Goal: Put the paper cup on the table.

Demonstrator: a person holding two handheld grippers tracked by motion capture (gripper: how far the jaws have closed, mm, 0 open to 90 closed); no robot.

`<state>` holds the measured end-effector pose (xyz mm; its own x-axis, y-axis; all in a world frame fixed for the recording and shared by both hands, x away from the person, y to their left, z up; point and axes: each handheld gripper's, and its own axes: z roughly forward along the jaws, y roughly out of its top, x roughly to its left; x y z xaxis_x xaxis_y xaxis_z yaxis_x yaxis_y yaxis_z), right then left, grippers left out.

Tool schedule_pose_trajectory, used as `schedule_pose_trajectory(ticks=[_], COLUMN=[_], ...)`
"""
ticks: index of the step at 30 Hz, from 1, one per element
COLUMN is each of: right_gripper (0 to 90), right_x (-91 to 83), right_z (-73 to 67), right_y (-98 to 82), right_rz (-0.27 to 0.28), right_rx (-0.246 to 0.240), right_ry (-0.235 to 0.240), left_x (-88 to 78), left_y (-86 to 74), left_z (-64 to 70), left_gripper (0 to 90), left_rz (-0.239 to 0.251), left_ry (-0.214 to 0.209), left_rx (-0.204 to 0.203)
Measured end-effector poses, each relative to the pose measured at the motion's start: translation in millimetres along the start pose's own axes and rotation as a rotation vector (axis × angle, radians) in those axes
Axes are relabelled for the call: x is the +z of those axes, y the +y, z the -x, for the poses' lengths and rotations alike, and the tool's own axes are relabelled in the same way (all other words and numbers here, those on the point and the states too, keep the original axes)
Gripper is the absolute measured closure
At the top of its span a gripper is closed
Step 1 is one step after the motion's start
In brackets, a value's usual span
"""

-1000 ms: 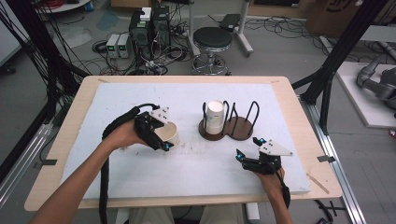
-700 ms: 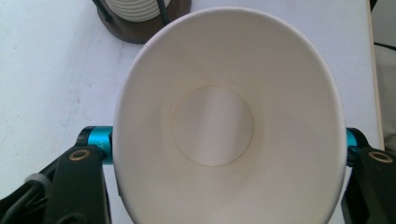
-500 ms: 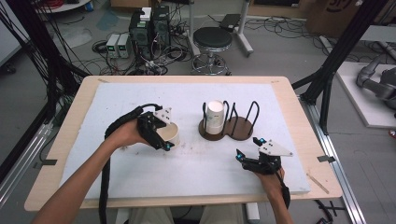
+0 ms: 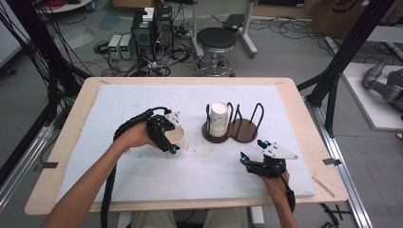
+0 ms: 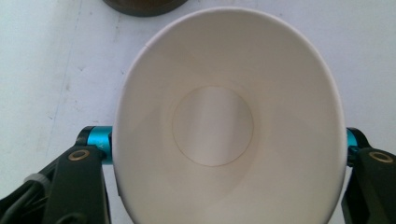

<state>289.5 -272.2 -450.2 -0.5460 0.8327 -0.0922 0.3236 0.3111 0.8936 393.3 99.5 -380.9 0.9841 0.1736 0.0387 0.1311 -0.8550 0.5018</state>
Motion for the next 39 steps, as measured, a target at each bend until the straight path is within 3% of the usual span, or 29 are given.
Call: schedule_pose_trajectory(ticks=[10,22,29,33,39], right_gripper=[19.8,19.8,19.8,19.9,19.8], right_x=[-0.3,-0.2,-0.3,-0.3,-0.6], right_z=[-0.1,0.6,0.6,0.6,1.0], right_y=[-0.1,-0.2,-0.2,-0.3,-0.4], right_rz=[0.001,0.004,0.003,0.005,0.007], right_rx=[0.003,0.001,0.003,0.004,0.005], right_ry=[0.001,0.002,0.003,0.005,0.004], left_x=[14.3,24.7,27.7,29.9,26.7], left_y=[1.2,5.8,5.6,3.1,0.6], left_z=[-5.3,-6.5,-8.3,-11.7,-13.1], left_gripper=[30.8,29.9,21.8,17.0,14.8], left_rz=[-0.060,-0.060,-0.074,-0.072,-0.060], left_ry=[0.000,-0.010,0.006,-0.026,-0.043], left_rx=[-0.008,-0.012,-0.059,-0.106,-0.116])
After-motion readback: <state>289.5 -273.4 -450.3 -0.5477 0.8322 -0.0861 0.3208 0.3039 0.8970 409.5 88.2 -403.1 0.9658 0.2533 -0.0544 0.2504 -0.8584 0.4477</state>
